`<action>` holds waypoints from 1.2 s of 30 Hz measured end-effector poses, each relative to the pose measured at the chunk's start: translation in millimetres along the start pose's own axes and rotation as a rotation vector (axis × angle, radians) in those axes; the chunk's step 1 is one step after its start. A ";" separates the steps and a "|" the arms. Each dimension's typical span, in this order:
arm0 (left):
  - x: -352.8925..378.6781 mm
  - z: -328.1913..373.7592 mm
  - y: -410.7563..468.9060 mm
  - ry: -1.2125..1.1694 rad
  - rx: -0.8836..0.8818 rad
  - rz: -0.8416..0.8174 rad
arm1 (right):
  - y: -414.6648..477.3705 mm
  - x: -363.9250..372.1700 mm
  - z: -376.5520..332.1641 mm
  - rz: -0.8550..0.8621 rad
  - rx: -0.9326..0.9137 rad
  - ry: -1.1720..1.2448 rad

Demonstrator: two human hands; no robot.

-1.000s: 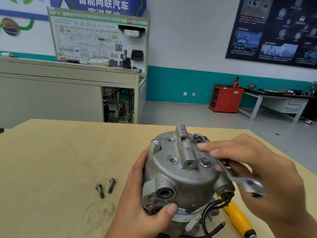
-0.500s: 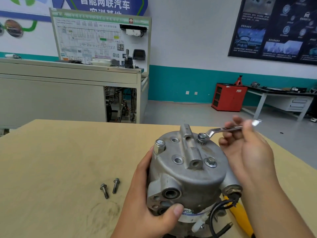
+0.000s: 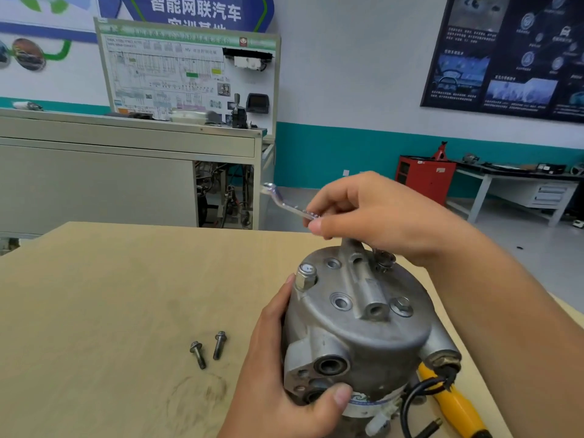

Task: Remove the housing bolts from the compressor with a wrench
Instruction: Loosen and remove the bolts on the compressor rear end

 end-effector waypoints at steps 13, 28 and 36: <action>-2.2 -2.2 -1.4 0.070 -0.004 -0.014 | -105.8 -13.3 55.6 0.337 -0.730 -0.047; -1.7 3.8 -0.8 -0.024 0.009 -0.009 | -12.9 -25.7 50.6 0.364 0.277 0.792; -1.7 3.7 -0.9 -0.007 0.007 0.021 | -3.6 -6.6 10.6 0.091 0.040 -0.029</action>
Point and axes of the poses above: each hand's wrist, its own y-axis towards the middle knuckle, its own x-axis out of the palm, z = x × y, the point moved 2 cm from there along y, towards the middle knuckle, and after that the axes turned 11 degrees about y, right-handed, at the moved point
